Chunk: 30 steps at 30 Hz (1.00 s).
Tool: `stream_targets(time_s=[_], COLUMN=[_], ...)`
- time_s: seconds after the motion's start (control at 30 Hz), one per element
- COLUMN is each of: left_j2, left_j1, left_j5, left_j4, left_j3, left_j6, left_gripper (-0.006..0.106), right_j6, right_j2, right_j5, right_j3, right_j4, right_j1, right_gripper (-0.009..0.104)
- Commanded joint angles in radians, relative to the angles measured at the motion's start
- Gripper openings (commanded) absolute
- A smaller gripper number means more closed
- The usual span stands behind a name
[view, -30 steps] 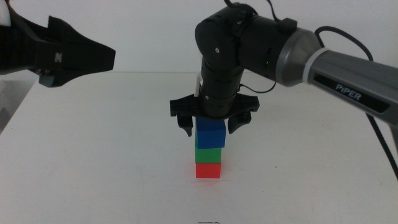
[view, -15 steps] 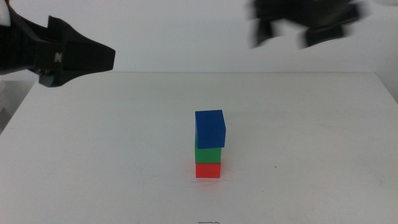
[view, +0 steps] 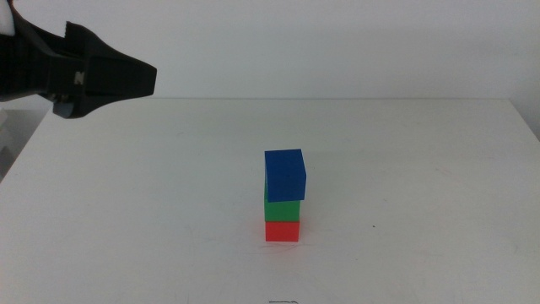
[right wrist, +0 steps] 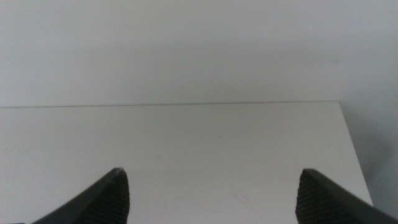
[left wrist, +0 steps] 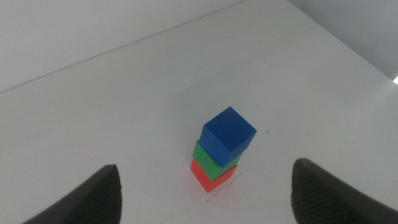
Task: Stack red cubes first, then green, then blue cubes in a specific spot.
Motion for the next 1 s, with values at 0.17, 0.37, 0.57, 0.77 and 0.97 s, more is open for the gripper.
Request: stream_targets(time_s=[0.17, 0.37, 0.57, 0.77, 0.97], left_j2=[-0.013, -0.037, -0.06, -0.06, -0.059], left_j1=[-0.001, -0.001, -0.001, -0.001, -0.001], left_j5=[-0.044, -0.151, -0.417, -0.45, -0.45], left_j4=[-0.056, 0.13, 0.604, 0.729, 0.733], left_j3=[-0.024, -0.021, -0.021, -0.021, -0.021], left_j6=[-0.005, -0.054, -0.439, -0.679, -0.68], left_gripper=[0.094, 0.094, 0.094, 0.094, 0.094], right_j6=[-0.012, -0.012, -0.012, -0.012, -0.012], right_j2=[-0.016, -0.014, -0.014, -0.014, -0.014], right_j5=[-0.061, -0.058, -0.058, -0.058, -0.058], right_j3=[-0.013, -0.013, -0.013, -0.013, -0.013], right_j4=[-0.013, -0.013, -0.013, -0.014, -0.014], right_j1=[-0.008, -0.008, -0.008, -0.008, -0.008], right_gripper=[0.081, 0.081, 0.081, 0.081, 0.081])
